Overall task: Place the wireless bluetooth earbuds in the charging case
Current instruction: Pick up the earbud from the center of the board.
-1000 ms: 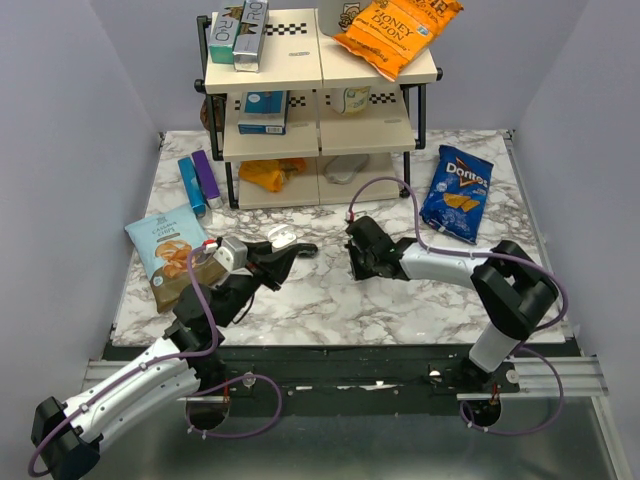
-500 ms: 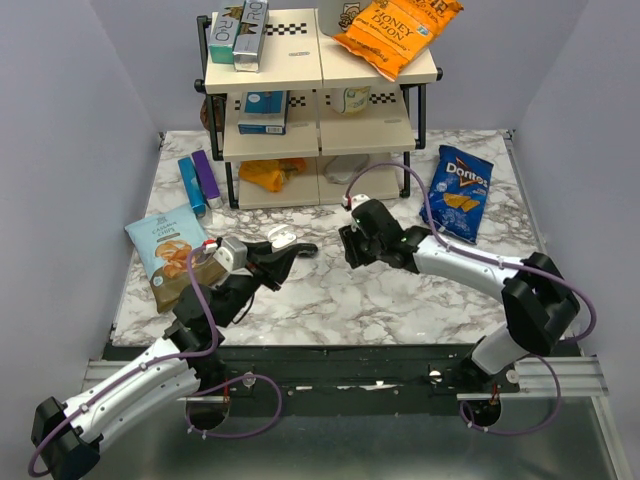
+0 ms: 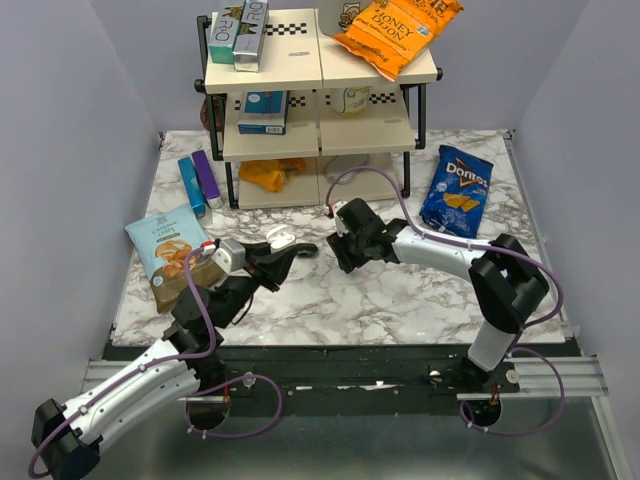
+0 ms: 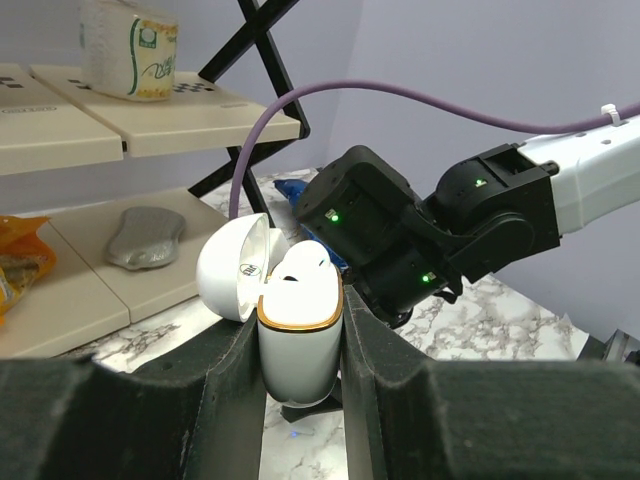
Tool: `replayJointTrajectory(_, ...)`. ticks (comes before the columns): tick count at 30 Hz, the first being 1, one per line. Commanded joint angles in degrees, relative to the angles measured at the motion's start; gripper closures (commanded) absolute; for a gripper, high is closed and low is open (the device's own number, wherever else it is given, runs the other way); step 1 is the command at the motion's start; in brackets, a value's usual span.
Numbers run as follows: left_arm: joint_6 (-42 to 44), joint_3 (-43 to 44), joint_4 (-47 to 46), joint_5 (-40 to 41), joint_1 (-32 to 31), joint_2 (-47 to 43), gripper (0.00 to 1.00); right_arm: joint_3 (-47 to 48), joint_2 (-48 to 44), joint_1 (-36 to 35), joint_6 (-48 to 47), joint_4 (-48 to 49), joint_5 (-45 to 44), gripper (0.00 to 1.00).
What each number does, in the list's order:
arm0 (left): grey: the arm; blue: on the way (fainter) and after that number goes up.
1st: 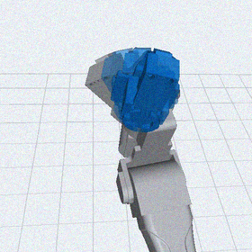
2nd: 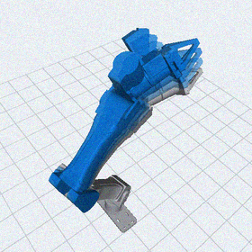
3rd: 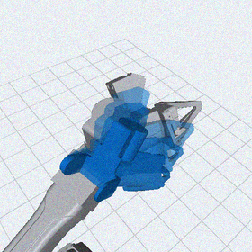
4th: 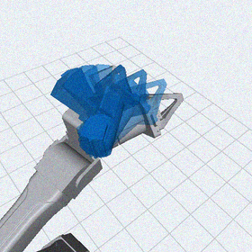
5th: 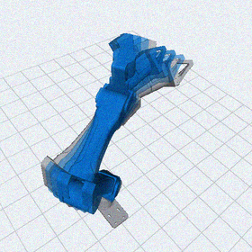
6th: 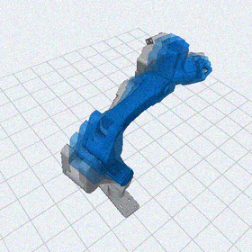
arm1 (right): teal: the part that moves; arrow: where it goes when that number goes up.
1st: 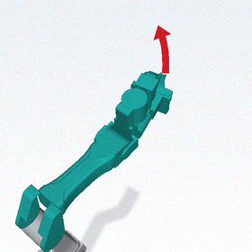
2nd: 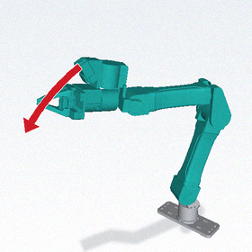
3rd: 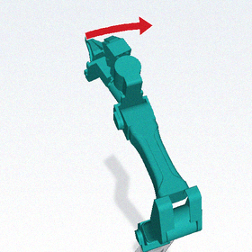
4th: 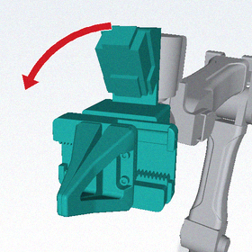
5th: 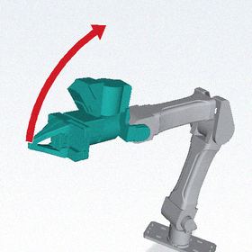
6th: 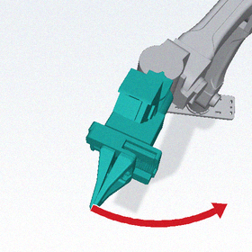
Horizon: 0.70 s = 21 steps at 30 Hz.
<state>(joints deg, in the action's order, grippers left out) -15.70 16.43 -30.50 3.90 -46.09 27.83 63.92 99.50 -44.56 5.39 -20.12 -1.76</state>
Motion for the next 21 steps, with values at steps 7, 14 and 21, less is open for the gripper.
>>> replayJointTrajectory(7,-0.3,-0.4,-0.4,0.0,0.0,-0.1,1.00,2.3,4.1,-1.0,-1.5,-1.8,2.9,0.43)
replayJointTrajectory(14,-0.5,-0.6,-0.8,0.0,0.0,-0.1,1.00,2.1,5.3,-1.2,-1.4,-1.9,3.2,0.44)
replayJointTrajectory(21,-0.6,-0.6,-0.8,-0.1,0.0,-0.1,1.00,1.6,6.3,-1.4,-1.3,-1.8,2.9,0.46)
